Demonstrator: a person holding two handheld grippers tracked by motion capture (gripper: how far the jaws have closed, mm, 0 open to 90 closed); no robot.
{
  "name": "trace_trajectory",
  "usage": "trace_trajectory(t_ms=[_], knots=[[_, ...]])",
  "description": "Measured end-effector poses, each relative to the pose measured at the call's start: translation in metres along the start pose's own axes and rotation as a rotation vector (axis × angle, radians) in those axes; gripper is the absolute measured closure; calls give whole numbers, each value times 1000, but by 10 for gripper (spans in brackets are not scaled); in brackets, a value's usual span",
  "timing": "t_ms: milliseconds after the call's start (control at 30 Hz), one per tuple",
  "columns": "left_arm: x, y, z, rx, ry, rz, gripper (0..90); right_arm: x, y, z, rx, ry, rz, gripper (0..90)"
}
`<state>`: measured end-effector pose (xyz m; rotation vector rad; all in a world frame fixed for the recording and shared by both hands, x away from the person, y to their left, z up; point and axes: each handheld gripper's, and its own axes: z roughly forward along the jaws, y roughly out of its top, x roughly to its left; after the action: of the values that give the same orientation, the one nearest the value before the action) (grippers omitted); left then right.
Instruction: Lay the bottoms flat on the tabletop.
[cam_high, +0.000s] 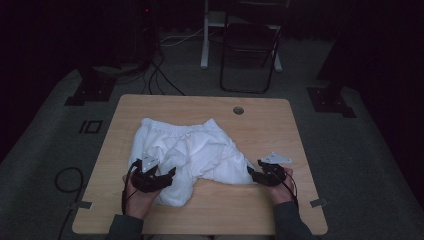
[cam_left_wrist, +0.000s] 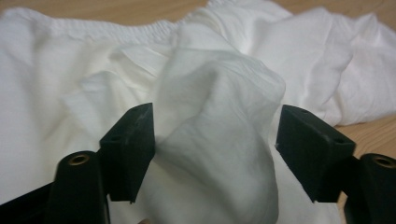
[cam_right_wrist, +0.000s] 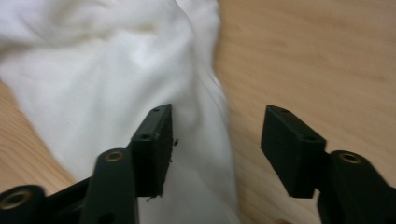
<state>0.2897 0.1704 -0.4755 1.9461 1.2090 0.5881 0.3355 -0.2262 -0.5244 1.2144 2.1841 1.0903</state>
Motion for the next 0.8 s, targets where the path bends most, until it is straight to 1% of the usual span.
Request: trace_trajectory(t_ms=[33,67,100,133,167,200,233,267,300,333,367,400,433,467,500,533,567,600,633,667,700,733,767,800], knots=[[-2,-2,10,29,18,13,287,6,5,1,-16,12,-18,386],[-2,-2,10,29,18,13,287,9,8,2,-23,16,-20,374],[0,-6,20,68,26,8,302,12,10,4,-29,21,-29,368],[0,-6,20,68,26,8,369,12,10,4,-29,21,-29,368],[3,-8,24,89,26,6,463,17,15,9,-21,32,-52,369],[5,-11,27,106,27,-1,568,19,17,13,-13,33,-57,378],[7,-14,28,115,23,-5,651,20,19,17,-11,32,-65,415],[10,-16,28,121,21,-7,710,20,21,20,4,37,-65,478],[17,-19,22,108,19,-25,757,21,22,24,20,40,-74,571],[17,-19,22,108,19,-25,794,21,22,24,20,40,-74,571],[22,-20,17,96,22,-38,817,20,23,27,54,31,-92,827],[27,-21,11,80,30,-51,817,20,23,27,54,31,-92,827],[33,-22,4,68,38,-63,831,16,24,21,56,3,-97,890],[40,-23,-3,55,50,-78,837,13,24,16,42,2,-95,891],[55,-27,-19,28,85,-107,839,10,24,9,29,-14,-99,893],[55,-27,-19,28,85,-107,842,10,24,9,29,-14,-99,893],[62,-29,-27,16,98,-127,843,2,23,-6,7,-43,-90,894],[68,-31,-35,6,112,-141,843,2,23,-6,7,-43,-90,894],[73,-34,-42,-2,126,-148,844,-3,21,-14,-6,-55,-84,894],[77,-38,-47,-9,128,-156,843,-8,19,-21,-18,-62,-75,893],[80,-41,-51,-9,126,-165,839,-17,15,-33,-35,-59,-50,892],[78,-47,-54,12,124,-155,832,-19,12,-37,-27,-72,-50,892],[75,-50,-54,23,118,-142,808,-20,9,-38,-14,-82,-52,889],[75,-50,-54,23,118,-142,783,-20,9,-38,-14,-82,-52,889]])
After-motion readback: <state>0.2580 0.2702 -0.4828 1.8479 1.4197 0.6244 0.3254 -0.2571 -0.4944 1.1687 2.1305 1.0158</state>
